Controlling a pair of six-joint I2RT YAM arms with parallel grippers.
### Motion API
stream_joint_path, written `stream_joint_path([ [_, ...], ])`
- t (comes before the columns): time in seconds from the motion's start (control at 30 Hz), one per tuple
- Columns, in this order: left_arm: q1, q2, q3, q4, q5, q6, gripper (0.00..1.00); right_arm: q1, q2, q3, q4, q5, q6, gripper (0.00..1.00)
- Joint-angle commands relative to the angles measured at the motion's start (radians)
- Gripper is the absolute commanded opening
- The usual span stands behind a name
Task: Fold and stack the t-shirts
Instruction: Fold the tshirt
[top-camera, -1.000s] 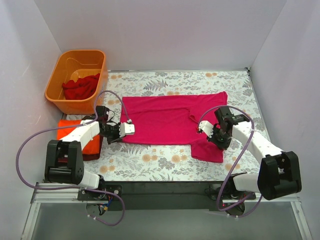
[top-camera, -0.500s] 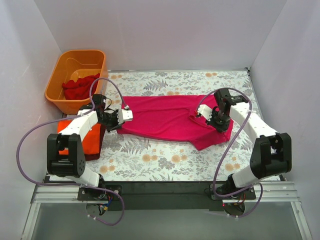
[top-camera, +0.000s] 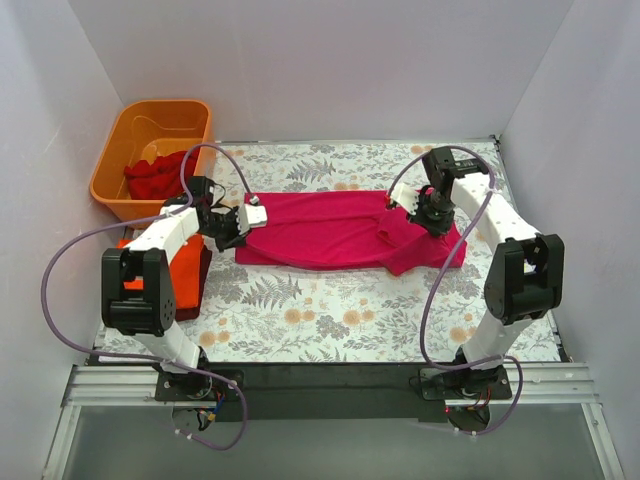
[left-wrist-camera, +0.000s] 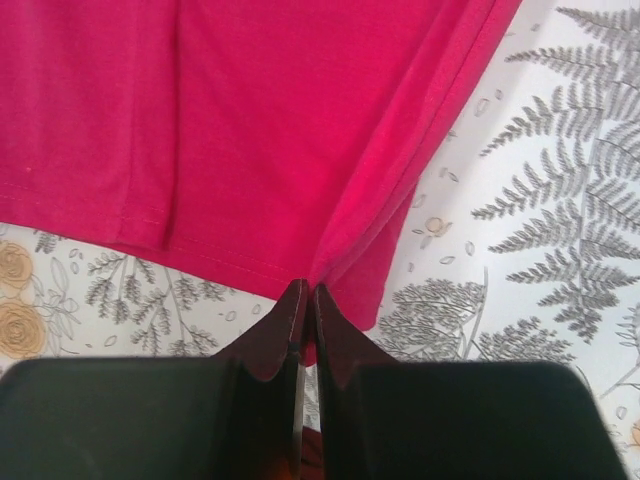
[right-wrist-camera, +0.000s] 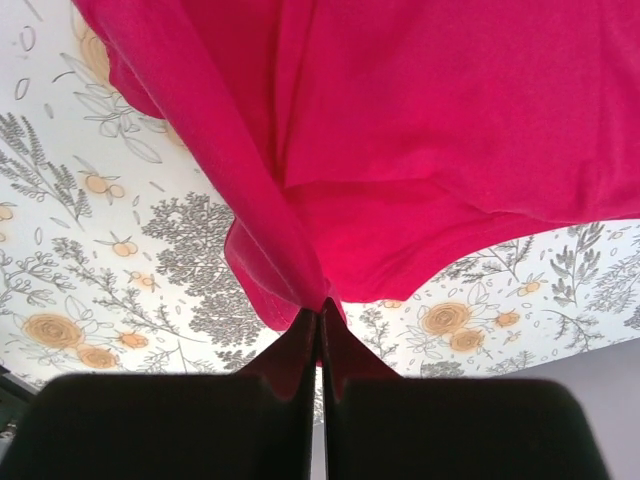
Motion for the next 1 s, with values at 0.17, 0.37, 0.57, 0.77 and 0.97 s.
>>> stream_joint_path([
  [0.17,0.023,0.081,0.106,0.087,0.012,-0.054,0.00,-0.034,0.122,0.198,-0.064,0.009,-0.161,0.01],
  [0.37,0.023,0.163,0.183,0.116,0.004,-0.099,0.00,-0.037,0.228,0.329,-0.075,0.001,-0.176,0.01],
  [0.57,0.024,0.233,0.244,0.122,-0.011,-0.107,0.00,-0.040,0.312,0.417,-0.080,0.004,-0.193,0.01],
  [0.77,0.024,0.279,0.273,0.114,-0.014,-0.108,0.00,-0.043,0.374,0.481,-0.078,0.012,-0.210,0.01],
  [0.97,0.024,0.284,0.257,0.108,-0.042,-0.081,0.00,-0.046,0.428,0.559,-0.078,0.012,-0.219,0.01],
])
